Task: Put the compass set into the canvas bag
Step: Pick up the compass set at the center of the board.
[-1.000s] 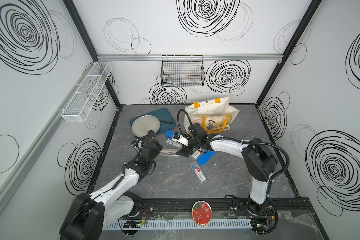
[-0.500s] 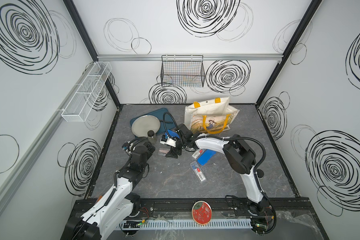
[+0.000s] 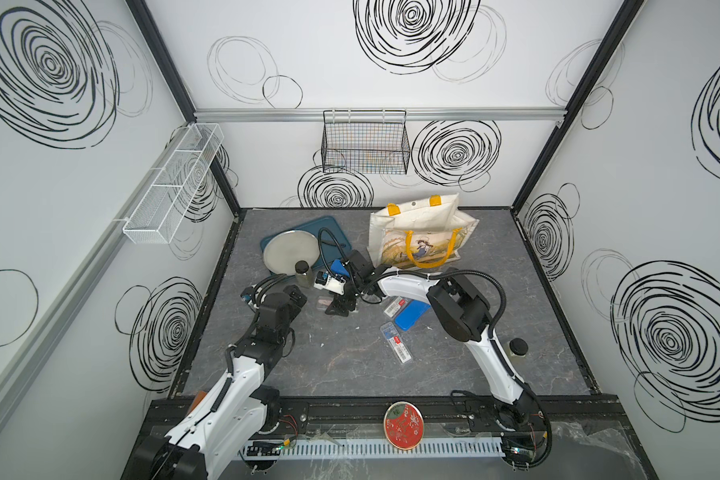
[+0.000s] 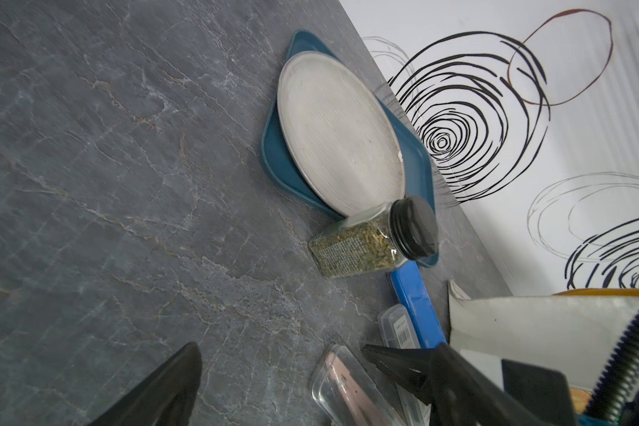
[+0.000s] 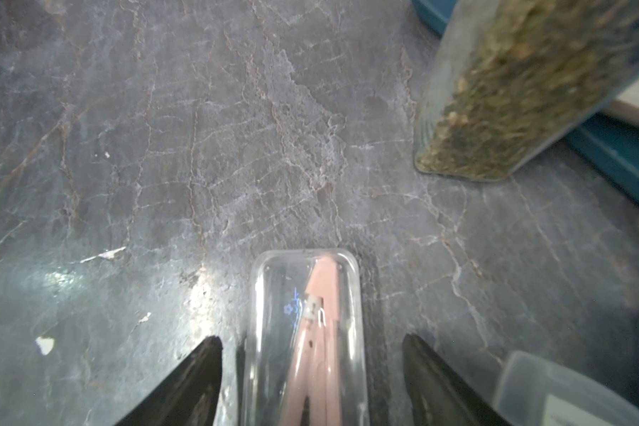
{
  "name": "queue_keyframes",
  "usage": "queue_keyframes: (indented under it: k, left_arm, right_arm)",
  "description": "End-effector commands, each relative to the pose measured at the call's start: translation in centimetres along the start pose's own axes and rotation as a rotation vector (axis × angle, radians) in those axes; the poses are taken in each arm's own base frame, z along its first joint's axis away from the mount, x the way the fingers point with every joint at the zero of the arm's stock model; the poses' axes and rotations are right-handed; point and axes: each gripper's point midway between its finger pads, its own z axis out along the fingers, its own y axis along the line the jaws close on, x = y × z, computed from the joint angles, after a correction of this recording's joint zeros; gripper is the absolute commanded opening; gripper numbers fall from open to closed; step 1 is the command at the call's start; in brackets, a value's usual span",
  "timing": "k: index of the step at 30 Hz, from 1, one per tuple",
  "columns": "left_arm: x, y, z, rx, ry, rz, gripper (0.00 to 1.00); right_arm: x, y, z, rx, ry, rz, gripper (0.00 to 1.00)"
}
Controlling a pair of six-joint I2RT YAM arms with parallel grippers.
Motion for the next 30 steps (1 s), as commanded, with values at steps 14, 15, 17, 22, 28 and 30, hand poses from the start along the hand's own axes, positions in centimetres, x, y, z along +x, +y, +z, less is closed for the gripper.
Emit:
queue_keyframes:
  k: [14,15,17,22,28,30]
  left_arm:
    - [-0.6,0.2,0.1,0.035,-0.023,-0.022,0.99]
    - [-0.5,0.2,0.1,0.036,-0.022,-0.024,0.99]
    - [-0.5,0.2,0.0,0.038,-0.023,-0.026,0.99]
    - [-0.6,0.4,-0.2,0.037,-0.028,-0.029,0.99]
    - [-0.8,0.3,-0.3,0.040,-0.033,-0.027,0.99]
    - [-0.8,0.2,-0.3,0.042,-0.032,-0.025,0.99]
  right_arm:
    - [2.0,0.0,1.0,0.202,0.228,-0.067,0.49]
    - [1.9,0.1,0.9,0.198,0.223,-0.067,0.47]
    - [1.5,0.2,0.7,0.196,0.209,-0.065,0.46]
    - [-0.4,0.1,-0.5,0.190,0.128,-0.042,0.46]
    - [-5.4,-1.0,-5.8,0.165,-0.096,0.041,0.45]
    - [-7.4,-1.1,-8.2,0.153,-0.189,0.033,0.45]
